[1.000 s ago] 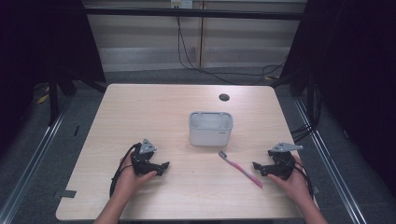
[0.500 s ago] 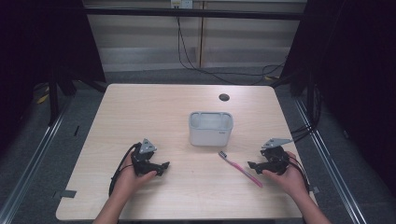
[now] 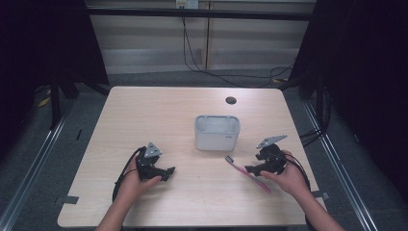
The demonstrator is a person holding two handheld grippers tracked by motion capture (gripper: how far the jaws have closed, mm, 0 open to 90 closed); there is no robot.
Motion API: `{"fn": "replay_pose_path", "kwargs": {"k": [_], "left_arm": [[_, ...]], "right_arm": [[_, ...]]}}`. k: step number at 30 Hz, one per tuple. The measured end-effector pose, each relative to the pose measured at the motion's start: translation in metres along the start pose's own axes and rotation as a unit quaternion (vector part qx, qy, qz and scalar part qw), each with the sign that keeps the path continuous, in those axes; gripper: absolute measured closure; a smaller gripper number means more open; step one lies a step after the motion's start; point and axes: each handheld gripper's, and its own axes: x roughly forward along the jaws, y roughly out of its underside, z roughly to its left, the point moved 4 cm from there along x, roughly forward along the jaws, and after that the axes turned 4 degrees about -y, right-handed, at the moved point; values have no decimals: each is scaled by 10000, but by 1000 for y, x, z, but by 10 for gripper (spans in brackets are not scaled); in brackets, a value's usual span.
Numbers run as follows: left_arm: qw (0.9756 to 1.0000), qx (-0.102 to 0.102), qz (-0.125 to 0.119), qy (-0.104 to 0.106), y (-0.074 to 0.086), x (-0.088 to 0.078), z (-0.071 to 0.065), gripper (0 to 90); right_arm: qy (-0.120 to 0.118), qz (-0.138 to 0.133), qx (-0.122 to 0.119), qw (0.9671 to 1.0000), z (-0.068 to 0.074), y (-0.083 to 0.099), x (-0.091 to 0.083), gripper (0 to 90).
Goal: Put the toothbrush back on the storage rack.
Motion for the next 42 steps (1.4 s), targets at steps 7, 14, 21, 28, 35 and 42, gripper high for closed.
{"fn": "replay_pose_path", "kwargs": {"k": [7, 14, 21, 28, 35, 42], "left_arm": [[10000, -24, 9, 4, 0, 0, 0, 113], [10000, -34, 5, 19, 0, 1, -1, 113], [10000, -5, 9, 20, 0, 1, 0, 110], [10000, 30, 3, 28, -1, 1, 0, 101], [10000, 31, 3, 33, -1, 2, 0, 100], [10000, 19, -4, 32, -1, 2, 0, 99]], "right_arm": [[-143, 183, -192, 9995, 9, -16, 1, 348], [-323, 405, -298, 9982, 21, -28, 6, 406], [-393, 706, -449, 9957, 27, -31, 15, 452], [-317, 946, -549, 9935, 29, -38, 22, 505], [-240, 1106, -501, 9923, 27, -37, 24, 558], [-243, 1224, -487, 9910, 25, -30, 27, 603]]}}
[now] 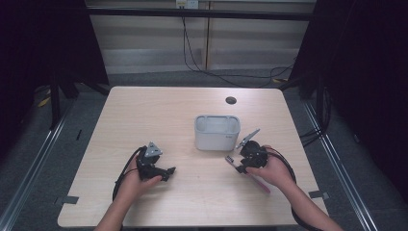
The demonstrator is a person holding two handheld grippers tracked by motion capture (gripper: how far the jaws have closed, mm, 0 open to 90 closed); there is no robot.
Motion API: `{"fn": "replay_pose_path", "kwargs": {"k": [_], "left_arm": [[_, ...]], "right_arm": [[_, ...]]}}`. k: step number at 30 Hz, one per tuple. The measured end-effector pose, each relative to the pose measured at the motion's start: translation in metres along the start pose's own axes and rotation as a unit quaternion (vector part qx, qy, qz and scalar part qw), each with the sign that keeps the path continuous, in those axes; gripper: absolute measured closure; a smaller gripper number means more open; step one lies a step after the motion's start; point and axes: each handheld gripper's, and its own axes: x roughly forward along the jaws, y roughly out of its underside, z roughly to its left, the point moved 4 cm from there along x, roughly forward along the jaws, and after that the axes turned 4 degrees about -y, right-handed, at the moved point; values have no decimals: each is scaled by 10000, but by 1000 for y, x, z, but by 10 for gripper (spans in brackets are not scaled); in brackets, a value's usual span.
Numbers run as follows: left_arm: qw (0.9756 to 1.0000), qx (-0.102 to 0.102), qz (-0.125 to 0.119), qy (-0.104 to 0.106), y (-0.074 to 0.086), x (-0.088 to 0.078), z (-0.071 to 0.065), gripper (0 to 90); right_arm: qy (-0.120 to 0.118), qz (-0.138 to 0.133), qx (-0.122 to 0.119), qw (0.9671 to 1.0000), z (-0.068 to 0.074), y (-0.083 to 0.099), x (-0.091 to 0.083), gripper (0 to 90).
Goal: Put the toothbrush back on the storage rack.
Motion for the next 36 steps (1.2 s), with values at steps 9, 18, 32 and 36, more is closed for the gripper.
{"fn": "replay_pose_path", "kwargs": {"k": [9, 18, 32, 36], "left_arm": [[10000, 5, 8, 18, 0, 0, 0, 99], [10000, 4, 3, 3, 0, 0, 0, 99], [10000, 5, 6, 12, 0, 0, 0, 99], [10000, 5, 5, 11, 0, 0, 0, 99]], "right_arm": [[30, 78, -52, 10000, 1, -1, 5, 656], [58, 265, -85, 9996, 6, -4, 6, 794], [93, 113, -83, 9999, 8, -7, 1, 829], [-9, -49, -96, 9999, 11, -10, -6, 831]]}}
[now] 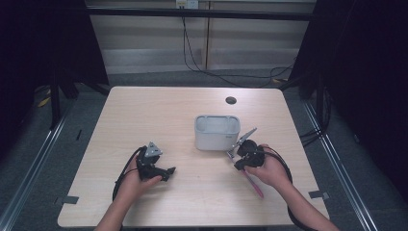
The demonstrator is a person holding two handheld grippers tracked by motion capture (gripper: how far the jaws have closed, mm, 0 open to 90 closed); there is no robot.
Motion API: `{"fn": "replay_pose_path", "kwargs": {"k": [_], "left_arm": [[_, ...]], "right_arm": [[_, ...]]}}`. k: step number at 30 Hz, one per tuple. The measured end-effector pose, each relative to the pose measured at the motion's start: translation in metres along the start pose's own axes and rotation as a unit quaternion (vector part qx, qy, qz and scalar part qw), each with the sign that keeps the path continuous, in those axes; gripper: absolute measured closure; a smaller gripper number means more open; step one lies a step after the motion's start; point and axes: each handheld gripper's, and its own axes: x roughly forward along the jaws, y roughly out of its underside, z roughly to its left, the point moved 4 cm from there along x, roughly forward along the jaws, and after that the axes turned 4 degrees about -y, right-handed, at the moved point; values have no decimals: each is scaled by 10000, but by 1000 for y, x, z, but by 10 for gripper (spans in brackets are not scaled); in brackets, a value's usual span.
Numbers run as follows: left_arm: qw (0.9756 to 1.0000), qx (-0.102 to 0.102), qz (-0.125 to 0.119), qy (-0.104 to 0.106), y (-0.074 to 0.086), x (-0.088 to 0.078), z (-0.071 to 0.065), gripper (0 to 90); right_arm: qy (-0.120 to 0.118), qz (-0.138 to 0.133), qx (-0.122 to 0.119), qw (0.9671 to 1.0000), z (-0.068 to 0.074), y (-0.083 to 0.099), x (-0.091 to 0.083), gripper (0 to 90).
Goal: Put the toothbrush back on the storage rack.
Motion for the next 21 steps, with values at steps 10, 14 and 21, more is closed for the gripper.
{"fn": "replay_pose_path", "kwargs": {"k": [10, 14, 21], "left_arm": [[10000, -2, -2, -8, 0, 0, 0, 99], [10000, -2, -3, -8, 0, 0, 0, 99], [10000, -3, -6, -11, 0, 0, 0, 99]], "right_arm": [[-98, -306, 37, 9995, 0, 0, -13, 834], [-124, -369, 43, 9992, 0, 0, -16, 834], [-100, -604, 5, 9981, 0, 0, -26, 835]]}}
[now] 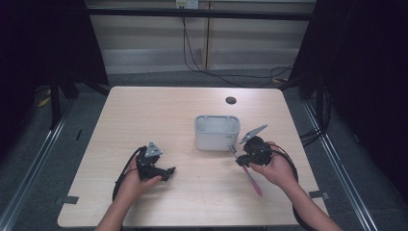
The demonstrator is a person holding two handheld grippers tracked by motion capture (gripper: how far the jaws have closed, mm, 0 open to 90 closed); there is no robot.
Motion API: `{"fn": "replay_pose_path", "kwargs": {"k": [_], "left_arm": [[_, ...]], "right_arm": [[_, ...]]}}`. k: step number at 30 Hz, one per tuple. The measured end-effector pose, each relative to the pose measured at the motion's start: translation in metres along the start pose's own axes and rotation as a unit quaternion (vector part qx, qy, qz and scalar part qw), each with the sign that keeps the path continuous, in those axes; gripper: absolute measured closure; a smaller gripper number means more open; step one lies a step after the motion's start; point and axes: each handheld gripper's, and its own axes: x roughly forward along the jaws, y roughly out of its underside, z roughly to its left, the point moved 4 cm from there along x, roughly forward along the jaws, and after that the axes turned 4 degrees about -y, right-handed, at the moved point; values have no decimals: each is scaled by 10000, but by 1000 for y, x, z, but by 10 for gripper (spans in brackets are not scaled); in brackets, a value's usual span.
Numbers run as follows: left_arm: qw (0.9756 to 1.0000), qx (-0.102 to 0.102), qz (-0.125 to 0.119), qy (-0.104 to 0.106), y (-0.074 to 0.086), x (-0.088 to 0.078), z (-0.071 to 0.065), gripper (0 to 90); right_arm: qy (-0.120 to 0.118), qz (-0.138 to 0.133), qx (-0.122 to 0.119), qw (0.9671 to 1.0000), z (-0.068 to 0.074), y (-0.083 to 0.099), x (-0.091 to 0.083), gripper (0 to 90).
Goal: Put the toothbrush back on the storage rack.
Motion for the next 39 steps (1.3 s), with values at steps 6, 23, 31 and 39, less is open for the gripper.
{"fn": "replay_pose_path", "kwargs": {"k": [6, 23, 31, 39], "left_arm": [[10000, -4, -1, 1, 0, 0, 0, 99], [10000, 1, 0, -1, 0, 0, 0, 99], [10000, 3, 13, -2, 0, 0, 0, 99], [10000, 1, 4, 11, 0, 0, 0, 99]], "right_arm": [[4, -248, -6, 9997, 0, -2, -9, 835], [36, -945, 62, 9955, -3, -9, -39, 834], [58, -1157, 63, 9933, -1, -12, -48, 834], [123, -1373, 59, 9904, -2, -18, -59, 835]]}}
